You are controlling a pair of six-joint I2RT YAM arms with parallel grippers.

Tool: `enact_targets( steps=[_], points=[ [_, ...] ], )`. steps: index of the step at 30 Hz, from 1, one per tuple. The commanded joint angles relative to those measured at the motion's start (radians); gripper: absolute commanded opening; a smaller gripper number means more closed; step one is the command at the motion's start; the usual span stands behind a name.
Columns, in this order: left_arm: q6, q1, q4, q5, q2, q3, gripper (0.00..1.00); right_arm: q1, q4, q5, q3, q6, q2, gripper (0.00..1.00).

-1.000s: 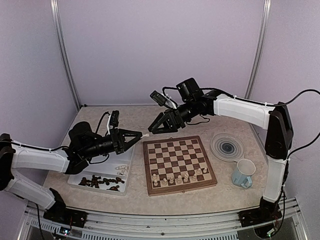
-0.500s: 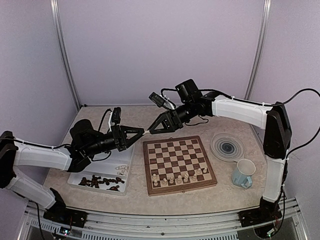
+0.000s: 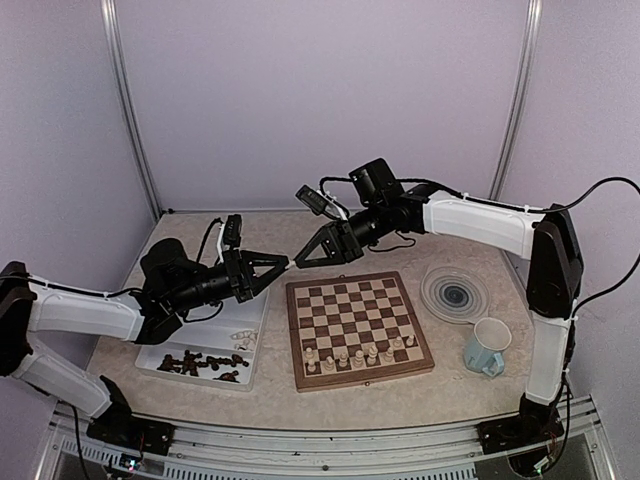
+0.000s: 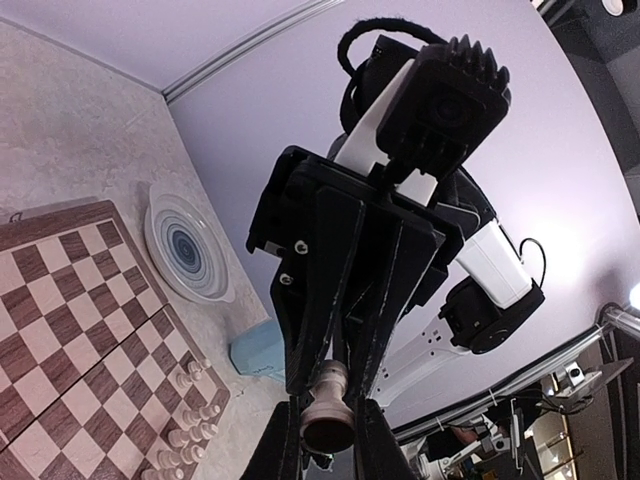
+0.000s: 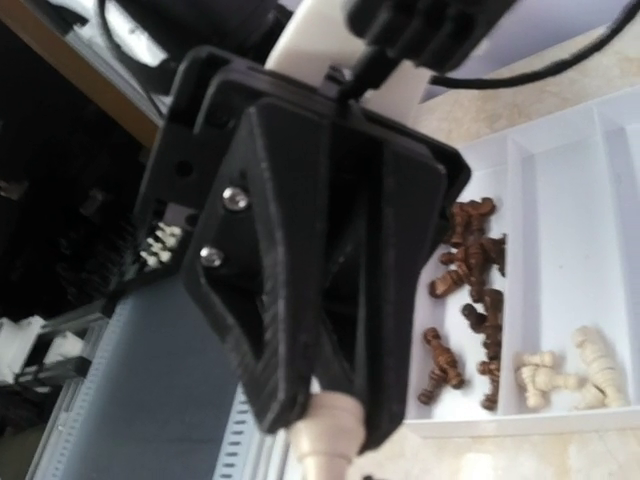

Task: Set up the chess pieces on the board
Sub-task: Pass from the left arm to the right, then place the rook at h1.

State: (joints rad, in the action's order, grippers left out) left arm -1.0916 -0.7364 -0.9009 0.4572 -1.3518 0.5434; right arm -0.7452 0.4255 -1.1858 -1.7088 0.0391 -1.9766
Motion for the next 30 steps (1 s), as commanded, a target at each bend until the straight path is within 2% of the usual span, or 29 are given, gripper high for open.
enact_targets(
  steps=[1,5,8,13,17,22,27,30],
  points=[
    [0.013,-0.009,-0.008,-0.012,-0.005,0.015,0.12,-0.012,0.063,0.126,-0.036,-0.077,-0.009,0.06],
    [0.075,-0.009,0.136,-0.081,0.023,0.027,0.37,0.009,0.239,0.305,-0.064,-0.285,0.029,0.01],
    [0.153,-0.004,0.266,-0.146,0.080,0.033,0.43,0.024,0.354,0.515,-0.046,-0.500,0.097,0.00],
    [0.218,0.036,0.433,-0.167,0.132,0.049,0.45,0.029,0.437,0.849,0.128,-0.803,0.259,0.00],
    [0.242,0.083,0.508,-0.175,0.163,0.046,0.45,0.036,0.498,0.999,0.261,-0.942,0.357,0.00],
    [0.257,0.140,0.576,-0.175,0.205,0.038,0.45,0.040,0.609,1.059,0.400,-1.039,0.422,0.00],
    [0.277,0.174,0.639,-0.184,0.246,0.041,0.45,0.027,0.744,1.065,0.442,-1.059,0.403,0.00],
    [0.278,0.178,0.656,-0.194,0.258,0.036,0.45,0.012,0.761,1.101,0.473,-1.058,0.393,0.00]
  ],
)
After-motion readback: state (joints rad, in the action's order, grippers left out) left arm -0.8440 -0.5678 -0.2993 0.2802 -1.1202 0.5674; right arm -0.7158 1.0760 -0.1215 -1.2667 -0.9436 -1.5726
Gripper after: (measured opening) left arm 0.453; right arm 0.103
